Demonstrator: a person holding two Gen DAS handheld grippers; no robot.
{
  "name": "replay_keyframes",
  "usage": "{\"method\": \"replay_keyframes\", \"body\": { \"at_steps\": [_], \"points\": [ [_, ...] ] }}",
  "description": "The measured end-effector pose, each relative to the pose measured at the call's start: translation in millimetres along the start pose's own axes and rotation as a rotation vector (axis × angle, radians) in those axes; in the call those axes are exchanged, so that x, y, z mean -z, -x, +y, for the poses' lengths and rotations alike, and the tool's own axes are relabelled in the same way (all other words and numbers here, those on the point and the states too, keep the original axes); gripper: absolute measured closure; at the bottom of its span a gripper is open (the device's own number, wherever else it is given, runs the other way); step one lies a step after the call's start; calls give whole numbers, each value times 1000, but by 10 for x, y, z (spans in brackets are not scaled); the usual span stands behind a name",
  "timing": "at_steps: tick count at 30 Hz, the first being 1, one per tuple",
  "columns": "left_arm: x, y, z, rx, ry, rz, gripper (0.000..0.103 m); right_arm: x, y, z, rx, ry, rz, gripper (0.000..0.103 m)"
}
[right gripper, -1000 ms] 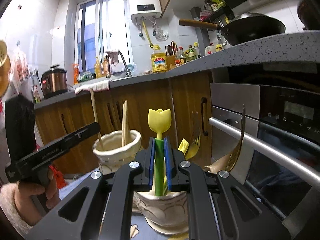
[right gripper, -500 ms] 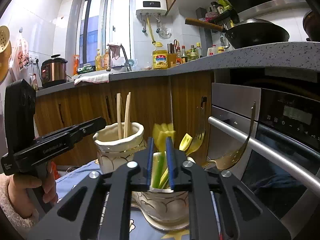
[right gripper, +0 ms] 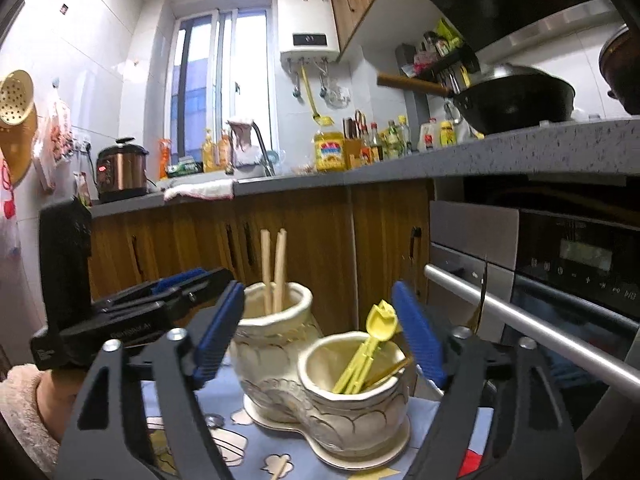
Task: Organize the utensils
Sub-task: 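Move both open tools back over the utensil pile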
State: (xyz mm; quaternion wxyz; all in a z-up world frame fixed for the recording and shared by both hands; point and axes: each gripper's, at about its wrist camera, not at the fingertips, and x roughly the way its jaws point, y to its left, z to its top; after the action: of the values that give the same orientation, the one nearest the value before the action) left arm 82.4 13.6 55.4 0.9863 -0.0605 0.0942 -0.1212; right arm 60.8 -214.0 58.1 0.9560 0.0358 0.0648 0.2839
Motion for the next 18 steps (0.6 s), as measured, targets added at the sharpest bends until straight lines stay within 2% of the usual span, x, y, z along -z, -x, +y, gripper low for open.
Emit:
{"method": "replay_keyframes", "body": {
  "at_steps": [3, 5, 7, 12, 15, 18],
  "points": [
    [23, 57, 14, -20, -8, 1, 23, -32, 131, 21, -10, -17, -27, 10],
    [66, 96, 34, -46, -15, 17, 19, -43, 196, 28, -19, -29, -31, 5],
    [120, 143, 62, -66, -16, 41, 13, -28, 262, 38, -15, -33, -25, 5],
    [273, 293, 123, -121, -13, 95, 10, 82, 408, 66, -12, -46, 14, 5],
    [386, 412, 188, -151, 10, 130, 9, 173, 428, 105, -10, -59, 71, 5],
    [472, 521, 255, -180, 37, 151, 9, 276, 365, 168, -2, -75, 166, 5]
  ]
}}
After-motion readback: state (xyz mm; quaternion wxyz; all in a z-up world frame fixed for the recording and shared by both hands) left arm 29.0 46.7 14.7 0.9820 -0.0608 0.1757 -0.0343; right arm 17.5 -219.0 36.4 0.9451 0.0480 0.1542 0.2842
